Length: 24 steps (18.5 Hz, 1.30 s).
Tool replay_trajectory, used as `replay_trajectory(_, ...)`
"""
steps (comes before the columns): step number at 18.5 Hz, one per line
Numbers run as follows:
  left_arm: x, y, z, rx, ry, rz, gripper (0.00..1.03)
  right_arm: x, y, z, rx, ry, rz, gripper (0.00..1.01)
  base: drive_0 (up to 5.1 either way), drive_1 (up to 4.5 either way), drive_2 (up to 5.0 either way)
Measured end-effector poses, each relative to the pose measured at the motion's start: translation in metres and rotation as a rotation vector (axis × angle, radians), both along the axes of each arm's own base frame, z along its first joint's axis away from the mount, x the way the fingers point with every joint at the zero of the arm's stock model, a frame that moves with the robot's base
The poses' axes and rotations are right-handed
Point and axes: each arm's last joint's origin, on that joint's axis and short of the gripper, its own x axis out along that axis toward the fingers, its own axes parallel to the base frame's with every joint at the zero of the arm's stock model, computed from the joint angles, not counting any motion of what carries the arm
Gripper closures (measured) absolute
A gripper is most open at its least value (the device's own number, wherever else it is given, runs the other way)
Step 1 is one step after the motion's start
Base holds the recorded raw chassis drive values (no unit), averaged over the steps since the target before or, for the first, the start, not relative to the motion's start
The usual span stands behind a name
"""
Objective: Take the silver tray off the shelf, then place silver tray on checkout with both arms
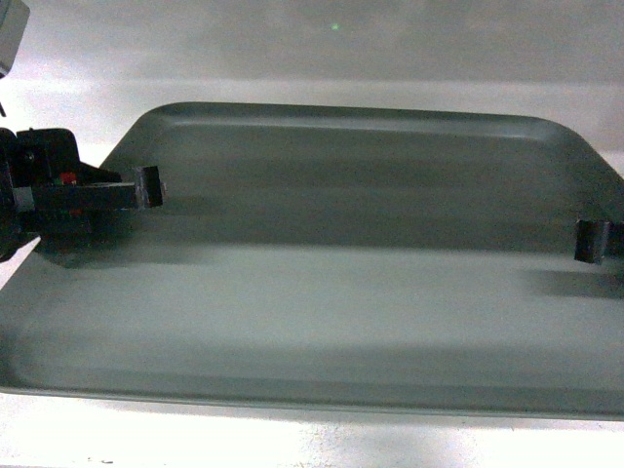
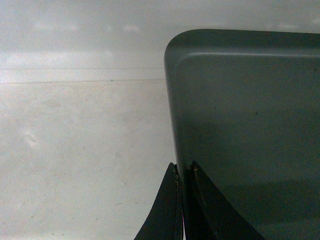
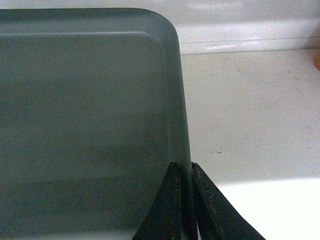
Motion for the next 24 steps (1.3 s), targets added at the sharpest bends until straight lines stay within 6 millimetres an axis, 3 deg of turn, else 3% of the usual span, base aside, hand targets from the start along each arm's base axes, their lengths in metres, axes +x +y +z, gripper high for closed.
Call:
replay_trajectory(5, -0.0081, -0.0022, 0.0092, 0.002, 0.0, -0.009, 0.99, -0.0079, -0.0056, 0.0075, -0.008, -0.009, -0.002, 0.98, 0.0, 0.0, 0.0)
replay_trajectory(9, -0.012, -0.0002, -0.0007, 0.011, 0.164, 0.02, 0.99, -0.01, 0.0011, 0.0083, -0.102, 0.095, 0.048, 0.98, 0.0, 0.0, 0.0)
replay_trajectory(24, -0.0126, 0.0001, 0.0028, 0.006, 0.144, 0.022, 0.99, -0.0106, 0.0019, 0.0107, -0.096, 0.079, 0.046, 0.98, 0.0, 0.0, 0.0)
